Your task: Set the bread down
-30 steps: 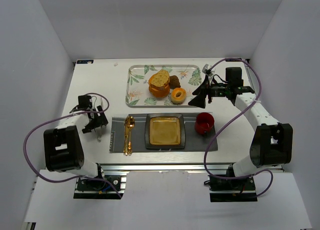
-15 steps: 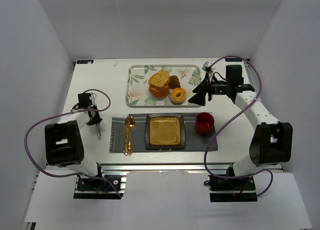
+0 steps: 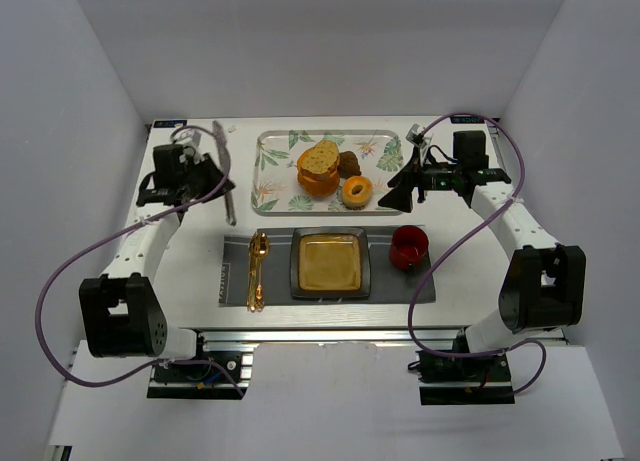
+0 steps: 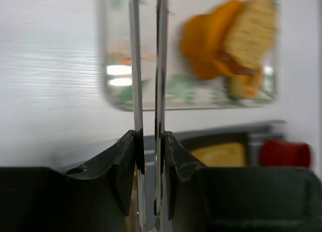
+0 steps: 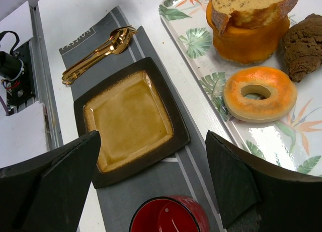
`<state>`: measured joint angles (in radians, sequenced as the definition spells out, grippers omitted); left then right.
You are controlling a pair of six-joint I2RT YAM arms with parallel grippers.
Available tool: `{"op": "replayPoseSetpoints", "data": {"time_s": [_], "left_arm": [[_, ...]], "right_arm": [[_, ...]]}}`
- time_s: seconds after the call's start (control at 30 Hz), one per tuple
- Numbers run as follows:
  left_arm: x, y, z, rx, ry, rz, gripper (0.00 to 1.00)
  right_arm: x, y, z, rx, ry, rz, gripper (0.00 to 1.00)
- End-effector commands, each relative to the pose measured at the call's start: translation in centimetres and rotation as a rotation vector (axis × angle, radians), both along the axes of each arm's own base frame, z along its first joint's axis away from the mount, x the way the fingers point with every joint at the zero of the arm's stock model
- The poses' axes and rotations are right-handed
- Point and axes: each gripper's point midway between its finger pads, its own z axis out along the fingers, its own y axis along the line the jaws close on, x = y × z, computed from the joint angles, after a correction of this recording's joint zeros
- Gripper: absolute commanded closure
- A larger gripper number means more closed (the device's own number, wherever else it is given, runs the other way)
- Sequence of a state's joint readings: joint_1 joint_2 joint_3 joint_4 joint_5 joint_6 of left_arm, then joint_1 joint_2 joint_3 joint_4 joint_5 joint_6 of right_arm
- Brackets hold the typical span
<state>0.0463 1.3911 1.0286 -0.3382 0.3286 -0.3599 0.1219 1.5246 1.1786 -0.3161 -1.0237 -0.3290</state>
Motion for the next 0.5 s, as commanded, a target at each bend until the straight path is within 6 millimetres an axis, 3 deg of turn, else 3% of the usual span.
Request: {"op": "replayPoseSetpoints", "data": {"time_s": [0.0, 0.07, 0.23, 0.27, 0.47], "left_arm": [[-1.3, -7.6, 3.1, -0.170, -0.003, -0.209, 0.62], [-1.5, -9.5, 3.6, -0.212, 0.004, -0.240, 0.54], [-0.5, -11.8, 5.1, -0.214, -0.026, -0.289, 0.47], [-0.1, -12.3, 6.3, -0.208, -0.051, -0.306, 0.47], [1.4, -12.8, 6.0, -0.100, -0.039, -0.361, 0.45]], "right_arm": [[0.0, 0.0, 1.7, 0.015, -0.043, 0.006, 0.11], [0.0, -0.1, 1.7, 0.015, -0.045, 0.006, 0.11], [-0.3, -0.2, 1.7, 0.013, -0.047, 0.005, 0.11], [-0.4, -0.2, 1.7, 0.013, -0.043, 0.004, 0.11], [-0.8, -0.4, 1.5, 0.014, -0.035, 0.000, 0.11]]}}
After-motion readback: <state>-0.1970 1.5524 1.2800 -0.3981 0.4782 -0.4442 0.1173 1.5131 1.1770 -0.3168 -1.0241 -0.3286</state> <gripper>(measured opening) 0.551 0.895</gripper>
